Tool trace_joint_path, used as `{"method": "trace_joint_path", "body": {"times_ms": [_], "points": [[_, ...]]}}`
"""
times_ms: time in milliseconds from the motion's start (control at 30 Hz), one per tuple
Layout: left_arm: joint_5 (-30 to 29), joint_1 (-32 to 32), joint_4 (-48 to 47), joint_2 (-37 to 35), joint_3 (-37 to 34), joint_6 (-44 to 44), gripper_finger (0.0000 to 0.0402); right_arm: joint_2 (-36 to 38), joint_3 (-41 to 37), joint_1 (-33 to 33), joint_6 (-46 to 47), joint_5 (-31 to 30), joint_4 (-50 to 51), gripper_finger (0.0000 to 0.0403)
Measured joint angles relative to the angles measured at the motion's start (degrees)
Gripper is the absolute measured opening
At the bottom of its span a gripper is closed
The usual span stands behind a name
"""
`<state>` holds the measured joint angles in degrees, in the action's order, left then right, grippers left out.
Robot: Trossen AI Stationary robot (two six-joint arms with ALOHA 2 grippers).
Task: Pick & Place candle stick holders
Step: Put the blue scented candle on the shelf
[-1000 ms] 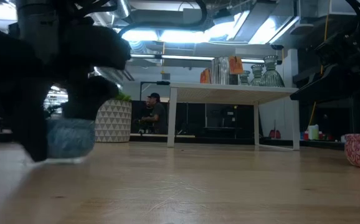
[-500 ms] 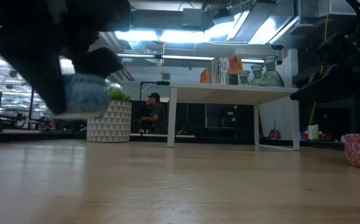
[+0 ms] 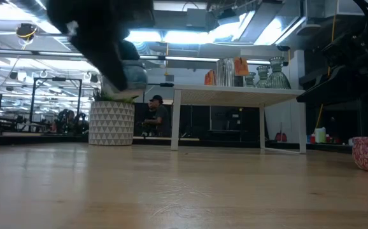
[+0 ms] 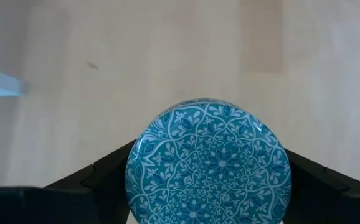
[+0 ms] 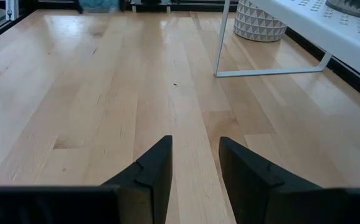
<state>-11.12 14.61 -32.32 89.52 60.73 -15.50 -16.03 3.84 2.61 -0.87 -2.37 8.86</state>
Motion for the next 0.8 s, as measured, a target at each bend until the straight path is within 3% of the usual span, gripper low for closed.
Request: {"method": "trace_joint_path", "body": {"times_ms": [300,600,800], "points": [[2.1,-12.8,1.7,0.0,5.5,1.3,0.0297,0.0,0.0,0.0,0.0,0.0,0.0,0.0135],[2.2,-20.7,0.9,0.0,14.8,10.3,0.0297,0.0,0.0,0.0,0.0,0.0,0.0,0.0135],[1.6,-26.1,3.0,0.0,16.5,13.6,0.0297,0.0,0.0,0.0,0.0,0.0,0.0,0.0135]]}}
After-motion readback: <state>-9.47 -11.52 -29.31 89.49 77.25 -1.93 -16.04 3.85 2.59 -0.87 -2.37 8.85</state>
